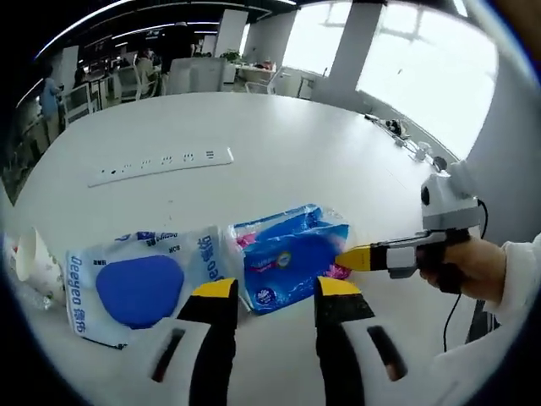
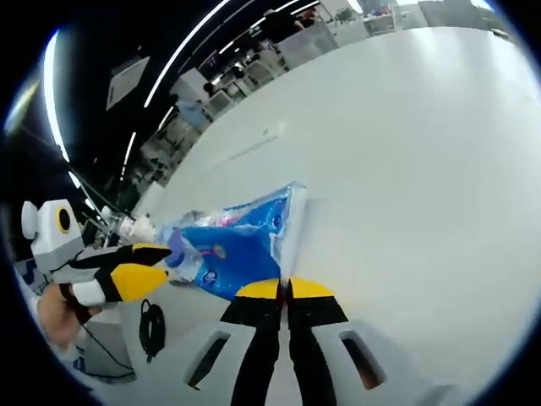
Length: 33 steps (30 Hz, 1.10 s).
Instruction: Arrange the tabletop items into an orderly group along one side of the table until the central work area is clear of visible clutter.
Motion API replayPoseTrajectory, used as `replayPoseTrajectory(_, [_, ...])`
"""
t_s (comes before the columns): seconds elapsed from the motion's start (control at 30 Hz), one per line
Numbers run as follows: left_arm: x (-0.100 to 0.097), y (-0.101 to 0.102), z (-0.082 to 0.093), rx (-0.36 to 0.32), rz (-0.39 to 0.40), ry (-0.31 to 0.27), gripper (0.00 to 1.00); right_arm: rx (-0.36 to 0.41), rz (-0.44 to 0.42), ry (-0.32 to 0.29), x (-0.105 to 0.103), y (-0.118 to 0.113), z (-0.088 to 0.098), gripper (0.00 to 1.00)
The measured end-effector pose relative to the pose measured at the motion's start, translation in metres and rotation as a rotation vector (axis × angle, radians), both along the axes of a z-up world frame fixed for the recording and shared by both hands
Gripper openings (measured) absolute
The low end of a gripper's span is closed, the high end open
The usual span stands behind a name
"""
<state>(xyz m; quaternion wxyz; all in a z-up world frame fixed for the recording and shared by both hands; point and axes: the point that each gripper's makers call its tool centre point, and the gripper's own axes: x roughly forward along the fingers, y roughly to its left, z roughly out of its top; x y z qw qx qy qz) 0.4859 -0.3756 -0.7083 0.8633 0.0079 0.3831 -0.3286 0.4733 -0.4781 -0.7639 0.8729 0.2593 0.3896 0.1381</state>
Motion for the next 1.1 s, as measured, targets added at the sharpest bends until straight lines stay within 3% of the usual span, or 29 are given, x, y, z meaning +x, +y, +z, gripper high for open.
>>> replayPoseTrajectory(0.23, [-0.013,0.003,0.012,-0.038,-0.010,-0.024,0.36,-0.016,0.010,-0.012,0.000,0.001,0.002,0.03])
replayPoseTrajectory(0.4, [-0.026,0.007,0.018,-0.067,-0.011,-0.040,0.39,-0.039,-0.001,-0.043,0.002,-0.003,0.007,0.16])
replayPoseTrajectory(0.57, [-0.027,0.020,0.031,-0.102,0.037,-0.103,0.62,-0.107,0.024,-0.121,0.006,-0.001,0.018,0.45])
replayPoseTrajectory(0.7, [-0.027,0.031,0.036,-0.097,0.069,-0.124,0.76,-0.131,0.052,-0.175,0.004,0.006,0.030,0.59])
replayPoseTrajectory(0.77, [-0.027,0.038,0.036,-0.098,0.096,-0.113,0.81,-0.177,0.062,-0.215,0.005,0.006,0.034,0.69])
replayPoseTrajectory(0.83, [-0.028,0.041,0.037,-0.112,0.118,-0.097,0.85,-0.191,0.070,-0.222,0.002,0.009,0.036,0.85])
replayPoseTrajectory(0.87, [-0.029,0.044,0.037,-0.123,0.128,-0.089,0.86,-0.195,0.074,-0.220,-0.001,0.010,0.037,0.88])
replayPoseTrajectory(1.1, [-0.037,0.049,0.045,-0.126,0.108,-0.108,0.85,-0.188,0.075,-0.209,-0.017,0.012,0.044,0.86])
